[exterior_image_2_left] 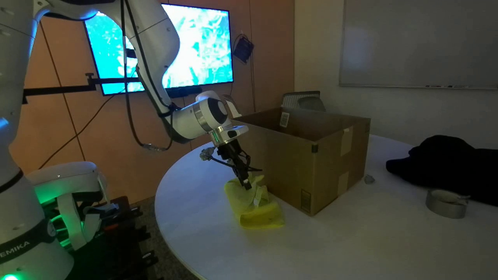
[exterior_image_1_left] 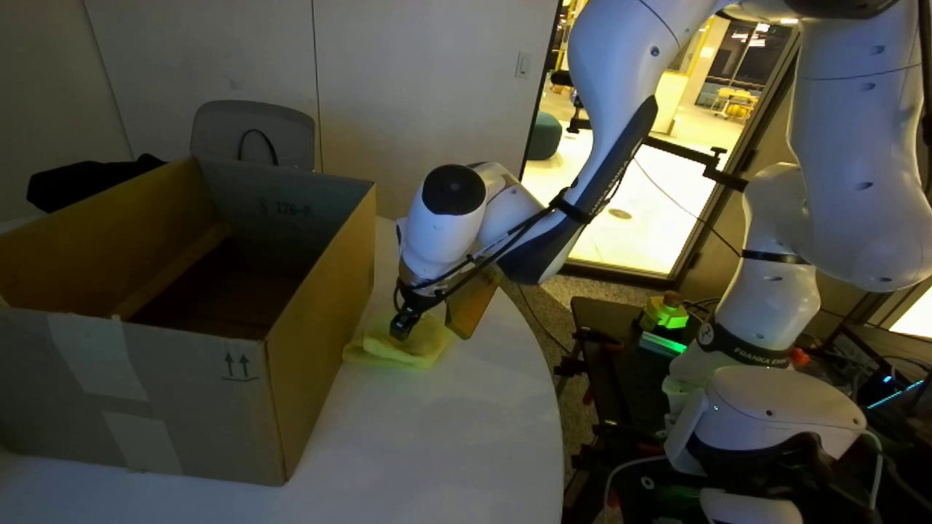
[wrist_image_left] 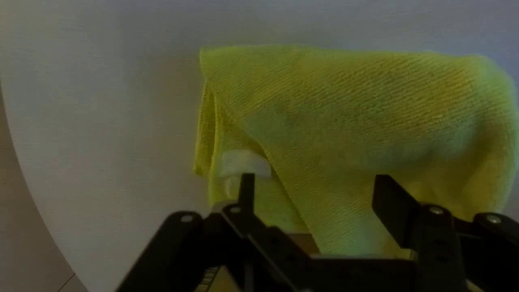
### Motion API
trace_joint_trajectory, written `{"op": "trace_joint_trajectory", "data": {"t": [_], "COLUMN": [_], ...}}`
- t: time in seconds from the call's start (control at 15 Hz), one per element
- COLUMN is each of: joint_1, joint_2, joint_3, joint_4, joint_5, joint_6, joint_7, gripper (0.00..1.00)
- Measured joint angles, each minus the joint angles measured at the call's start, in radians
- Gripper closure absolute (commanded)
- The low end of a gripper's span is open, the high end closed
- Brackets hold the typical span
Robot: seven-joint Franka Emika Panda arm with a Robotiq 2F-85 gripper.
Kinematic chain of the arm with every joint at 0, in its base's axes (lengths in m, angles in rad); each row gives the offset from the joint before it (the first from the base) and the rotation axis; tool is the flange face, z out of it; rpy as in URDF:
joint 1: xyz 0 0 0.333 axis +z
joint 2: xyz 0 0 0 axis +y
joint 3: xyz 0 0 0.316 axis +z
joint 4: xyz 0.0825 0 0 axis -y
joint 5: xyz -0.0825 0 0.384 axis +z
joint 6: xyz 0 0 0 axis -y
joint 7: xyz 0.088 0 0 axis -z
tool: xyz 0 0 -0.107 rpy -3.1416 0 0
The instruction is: Put the marker on the towel then put the towel in the box
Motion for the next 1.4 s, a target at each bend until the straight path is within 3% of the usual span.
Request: {"op": "trace_joint_trajectory", "data": {"t": [0.53, 1.0, 1.4], "joint_1": [0.014, -0.048, -0.154], "joint_2": [-0.083, -0.142, -0.086], "joint_3": [0.014, 0.039, 0.044], "joint_4": [-0.076, -0.228, -0.207], "joint_5": [0.014, 0.011, 0.008], "joint_6": [0.053, 0.21, 0.273], "joint_7": [-0.062, -0.41, -0.816], "gripper": [0.0, 0.0, 0.0]}}
